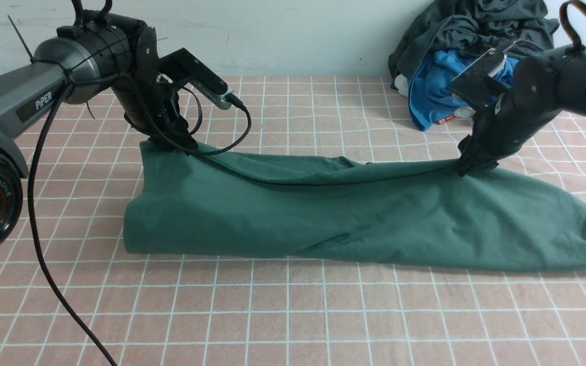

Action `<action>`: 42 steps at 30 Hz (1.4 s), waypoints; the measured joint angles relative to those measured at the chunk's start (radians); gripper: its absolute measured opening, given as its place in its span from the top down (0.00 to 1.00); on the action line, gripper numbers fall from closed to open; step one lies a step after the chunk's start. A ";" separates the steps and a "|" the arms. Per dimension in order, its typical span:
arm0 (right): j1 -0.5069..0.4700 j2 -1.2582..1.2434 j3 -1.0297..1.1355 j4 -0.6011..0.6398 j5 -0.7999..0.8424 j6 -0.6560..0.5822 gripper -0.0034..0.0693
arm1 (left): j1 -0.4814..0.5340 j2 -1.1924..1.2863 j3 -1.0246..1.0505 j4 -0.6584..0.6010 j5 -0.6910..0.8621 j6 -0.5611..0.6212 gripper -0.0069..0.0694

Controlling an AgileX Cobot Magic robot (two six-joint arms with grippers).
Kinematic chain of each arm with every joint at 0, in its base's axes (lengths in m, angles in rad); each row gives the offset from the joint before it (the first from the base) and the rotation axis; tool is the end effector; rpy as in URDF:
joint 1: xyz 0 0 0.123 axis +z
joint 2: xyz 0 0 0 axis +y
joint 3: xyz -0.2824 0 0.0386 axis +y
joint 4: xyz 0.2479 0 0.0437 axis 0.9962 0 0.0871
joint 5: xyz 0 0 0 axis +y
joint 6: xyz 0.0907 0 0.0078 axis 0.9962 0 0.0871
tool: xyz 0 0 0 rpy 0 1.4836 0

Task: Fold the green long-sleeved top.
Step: Use both arms to drag the lower edge of the fabric forward and fold it over the upper edge

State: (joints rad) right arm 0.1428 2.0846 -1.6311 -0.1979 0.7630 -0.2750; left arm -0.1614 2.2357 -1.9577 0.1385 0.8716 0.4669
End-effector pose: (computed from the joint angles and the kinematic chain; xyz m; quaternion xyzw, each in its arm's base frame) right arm 0.4508 0.0523 0.1994 -0.2549 0.9385 -0.0965 0.2120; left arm 0.4944 -0.0707 0.2165 0.3267 0.9091 0.0999 0.2384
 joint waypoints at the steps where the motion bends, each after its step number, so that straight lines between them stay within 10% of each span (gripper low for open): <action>1: -0.004 -0.009 0.000 -0.021 0.015 0.057 0.41 | 0.000 0.000 -0.008 0.010 0.000 -0.026 0.44; 8: -0.038 -0.118 0.012 -0.062 0.226 0.239 0.35 | -0.010 -0.032 -0.096 0.054 0.218 -0.341 0.28; 19: 0.048 -0.217 0.195 0.315 0.152 0.054 0.35 | -0.125 -0.014 -0.107 -0.179 0.359 -0.211 0.85; 28: 0.093 -0.174 0.200 0.327 0.060 0.044 0.35 | -0.140 0.159 -0.108 -0.244 0.357 -0.113 0.91; 42: 0.019 -0.174 0.204 -0.025 0.155 0.275 0.35 | -0.140 0.188 -0.120 0.140 -0.113 -0.416 0.91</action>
State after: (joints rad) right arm 0.1614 1.9104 -1.4274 -0.2231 0.9179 0.0000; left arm -0.3011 2.4240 -2.0780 0.2784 0.7591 0.0506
